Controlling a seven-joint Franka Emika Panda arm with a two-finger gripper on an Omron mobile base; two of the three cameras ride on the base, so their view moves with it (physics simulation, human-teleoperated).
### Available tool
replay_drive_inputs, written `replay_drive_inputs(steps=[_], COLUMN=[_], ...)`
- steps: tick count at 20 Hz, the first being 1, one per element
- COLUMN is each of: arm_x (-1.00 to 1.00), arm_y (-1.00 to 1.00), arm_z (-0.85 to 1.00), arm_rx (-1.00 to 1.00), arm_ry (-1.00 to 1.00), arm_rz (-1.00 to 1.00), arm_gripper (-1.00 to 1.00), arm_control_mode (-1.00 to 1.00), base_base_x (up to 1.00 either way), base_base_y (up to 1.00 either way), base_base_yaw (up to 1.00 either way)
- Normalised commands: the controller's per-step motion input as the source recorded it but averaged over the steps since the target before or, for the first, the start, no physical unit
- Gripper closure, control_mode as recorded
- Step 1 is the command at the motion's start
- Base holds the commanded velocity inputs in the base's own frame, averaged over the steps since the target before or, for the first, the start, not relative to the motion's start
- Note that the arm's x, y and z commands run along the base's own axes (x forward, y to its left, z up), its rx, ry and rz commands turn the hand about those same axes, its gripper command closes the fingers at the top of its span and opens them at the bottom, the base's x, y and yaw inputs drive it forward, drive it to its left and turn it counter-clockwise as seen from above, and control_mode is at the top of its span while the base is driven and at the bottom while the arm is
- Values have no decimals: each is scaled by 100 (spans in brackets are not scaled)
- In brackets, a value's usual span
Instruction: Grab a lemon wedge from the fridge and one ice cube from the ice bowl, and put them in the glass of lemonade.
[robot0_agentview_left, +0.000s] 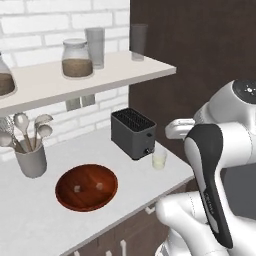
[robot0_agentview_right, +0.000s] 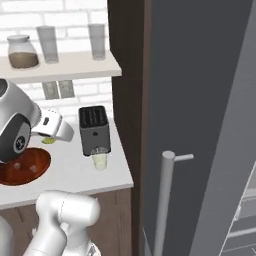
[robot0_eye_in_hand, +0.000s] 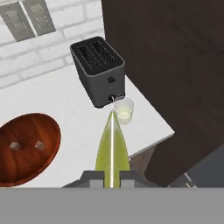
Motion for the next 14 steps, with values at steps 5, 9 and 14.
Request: replay_drive_inputs(steps=[5, 9, 14], arm_x=[0, 0, 0], arm_y=[0, 0, 0], arm_z=[0, 0, 0], arm_rx=[0, 0, 0], arm_ry=[0, 0, 0], arm_rz=[0, 0, 0], arm_gripper=[100, 100, 100], arm_control_mode=[100, 100, 100], base_base_x=[51, 37, 0], base_base_y=[44, 20, 0], base_base_yaw=[-13, -8, 0])
